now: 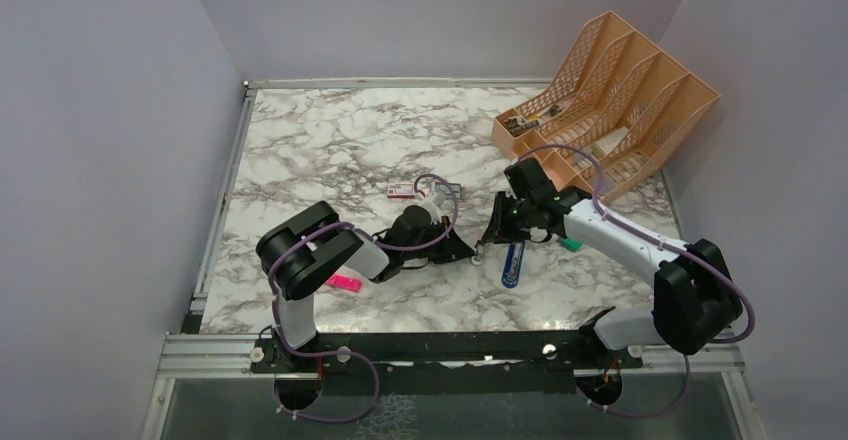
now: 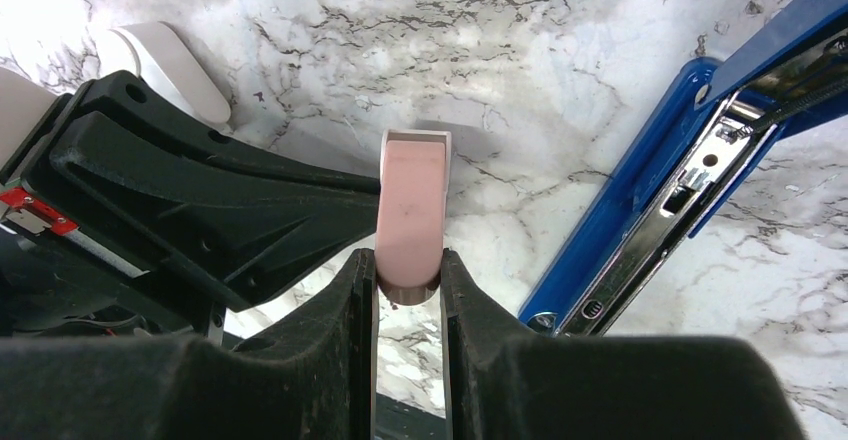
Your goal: Load the staples into the stapler
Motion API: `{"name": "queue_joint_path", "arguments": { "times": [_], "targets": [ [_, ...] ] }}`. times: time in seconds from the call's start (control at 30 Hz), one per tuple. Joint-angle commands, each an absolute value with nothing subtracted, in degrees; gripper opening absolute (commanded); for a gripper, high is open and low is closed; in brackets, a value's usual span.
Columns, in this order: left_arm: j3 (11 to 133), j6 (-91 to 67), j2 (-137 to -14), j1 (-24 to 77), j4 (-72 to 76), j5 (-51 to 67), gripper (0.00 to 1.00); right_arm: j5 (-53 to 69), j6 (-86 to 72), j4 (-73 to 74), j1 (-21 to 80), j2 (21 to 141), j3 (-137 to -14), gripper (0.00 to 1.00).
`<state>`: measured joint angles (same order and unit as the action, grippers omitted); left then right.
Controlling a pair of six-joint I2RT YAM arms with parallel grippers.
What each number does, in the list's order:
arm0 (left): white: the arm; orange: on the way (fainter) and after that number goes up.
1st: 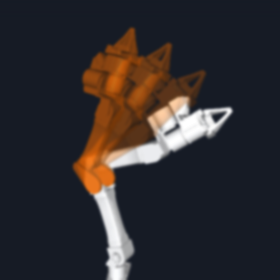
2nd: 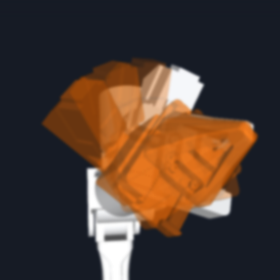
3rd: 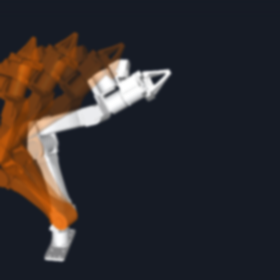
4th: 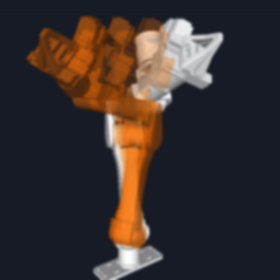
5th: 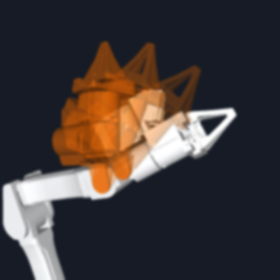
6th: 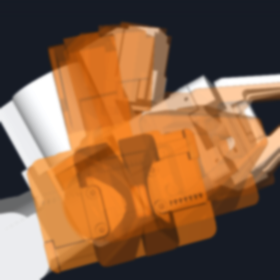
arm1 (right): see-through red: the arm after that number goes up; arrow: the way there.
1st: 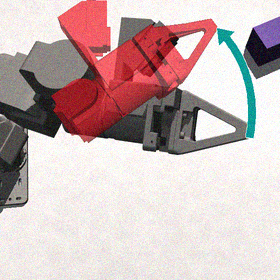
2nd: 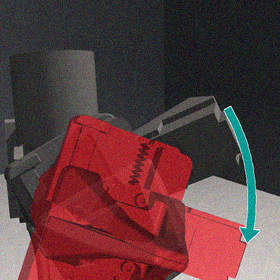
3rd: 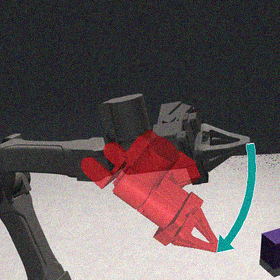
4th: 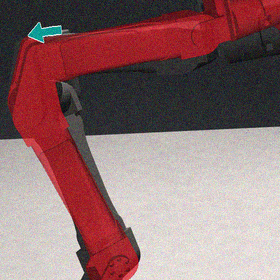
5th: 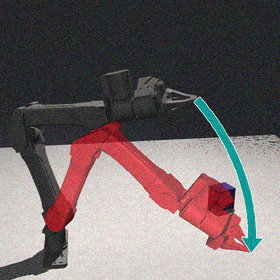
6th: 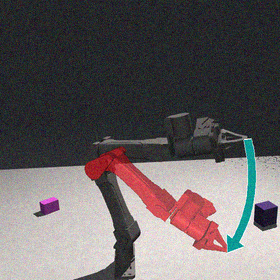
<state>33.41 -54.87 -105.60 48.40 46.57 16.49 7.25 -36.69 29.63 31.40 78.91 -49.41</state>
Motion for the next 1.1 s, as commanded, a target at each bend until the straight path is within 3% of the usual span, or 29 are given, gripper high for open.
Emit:
{"name": "queue_joint_path", "arguments": {
  "times": [0.0,0.77,1.07],
  "targets": [
    [33.07,-50.58,-106.43,49.46,39.03,18.37,0.00,1.26,-33.84,24.21,30.02,79.95,-51.86,0.18],
    [33.74,-50.95,-106.61,49.66,38.06,18.12,0.00,-1.29,-31.11,19.60,29.09,88.37,-51.92,0.34],
    [34.61,-52.19,-106.60,49.65,37.73,17.91,0.04,2.26,-30.98,19.64,29.09,86.16,-49.66,0.51]
  ]
}}
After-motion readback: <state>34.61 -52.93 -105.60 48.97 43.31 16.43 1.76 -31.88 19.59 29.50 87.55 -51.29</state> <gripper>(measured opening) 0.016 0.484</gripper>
